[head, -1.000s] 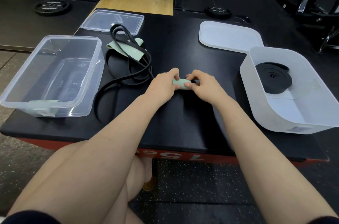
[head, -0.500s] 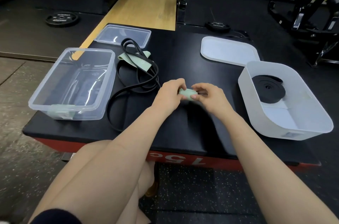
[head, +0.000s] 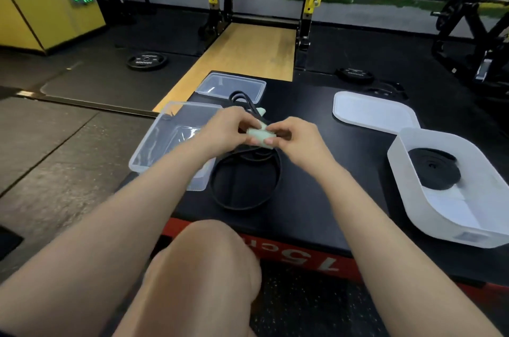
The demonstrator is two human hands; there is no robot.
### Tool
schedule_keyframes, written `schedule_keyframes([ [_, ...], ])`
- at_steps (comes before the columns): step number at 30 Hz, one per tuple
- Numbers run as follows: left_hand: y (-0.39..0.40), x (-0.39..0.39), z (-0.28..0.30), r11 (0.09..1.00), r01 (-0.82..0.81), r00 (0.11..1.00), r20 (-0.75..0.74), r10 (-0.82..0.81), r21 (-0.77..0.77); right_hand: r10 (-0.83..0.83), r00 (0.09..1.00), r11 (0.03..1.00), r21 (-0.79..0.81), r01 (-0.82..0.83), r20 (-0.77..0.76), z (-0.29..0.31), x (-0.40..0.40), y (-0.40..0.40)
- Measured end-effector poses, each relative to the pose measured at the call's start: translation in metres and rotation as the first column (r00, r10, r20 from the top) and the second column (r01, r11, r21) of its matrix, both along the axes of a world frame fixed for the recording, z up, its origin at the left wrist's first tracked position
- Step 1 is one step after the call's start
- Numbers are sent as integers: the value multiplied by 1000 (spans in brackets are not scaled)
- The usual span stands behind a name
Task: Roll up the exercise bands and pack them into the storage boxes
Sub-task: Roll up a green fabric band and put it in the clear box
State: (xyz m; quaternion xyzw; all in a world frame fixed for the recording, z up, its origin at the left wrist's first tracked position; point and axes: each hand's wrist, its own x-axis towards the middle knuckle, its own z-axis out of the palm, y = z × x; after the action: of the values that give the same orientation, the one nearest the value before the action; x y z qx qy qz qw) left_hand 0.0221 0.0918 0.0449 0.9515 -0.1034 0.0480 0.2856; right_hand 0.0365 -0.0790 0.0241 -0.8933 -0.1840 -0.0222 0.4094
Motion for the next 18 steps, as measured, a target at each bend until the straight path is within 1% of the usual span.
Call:
schedule_keyframes([
  [3,39,-12,10,998,-57,998,4,57,-8,69,996,997,-40,-67,53,9,-4,42],
  [5,63,-18,13,995,-94,995,12,94,18,119,990,990,-87,-112,76,13,-5,69],
  [7,85,-21,13,990,-132,991,0,132,52,170,983,979,-124,-161,65,14,-5,95],
  [10,112,-23,4,977,-171,982,-60,180,129,221,975,953,-215,-216,2,9,-2,127],
  [12,124,-23,-4,967,-181,974,-106,202,182,242,970,918,-321,-233,-10,3,0,143],
  [15,133,-21,-17,966,-176,962,-175,210,191,290,955,825,-491,-278,-53,-4,3,161],
  [18,135,-15,-28,968,-138,945,-265,192,209,321,942,740,-595,-314,-98,-7,4,166],
])
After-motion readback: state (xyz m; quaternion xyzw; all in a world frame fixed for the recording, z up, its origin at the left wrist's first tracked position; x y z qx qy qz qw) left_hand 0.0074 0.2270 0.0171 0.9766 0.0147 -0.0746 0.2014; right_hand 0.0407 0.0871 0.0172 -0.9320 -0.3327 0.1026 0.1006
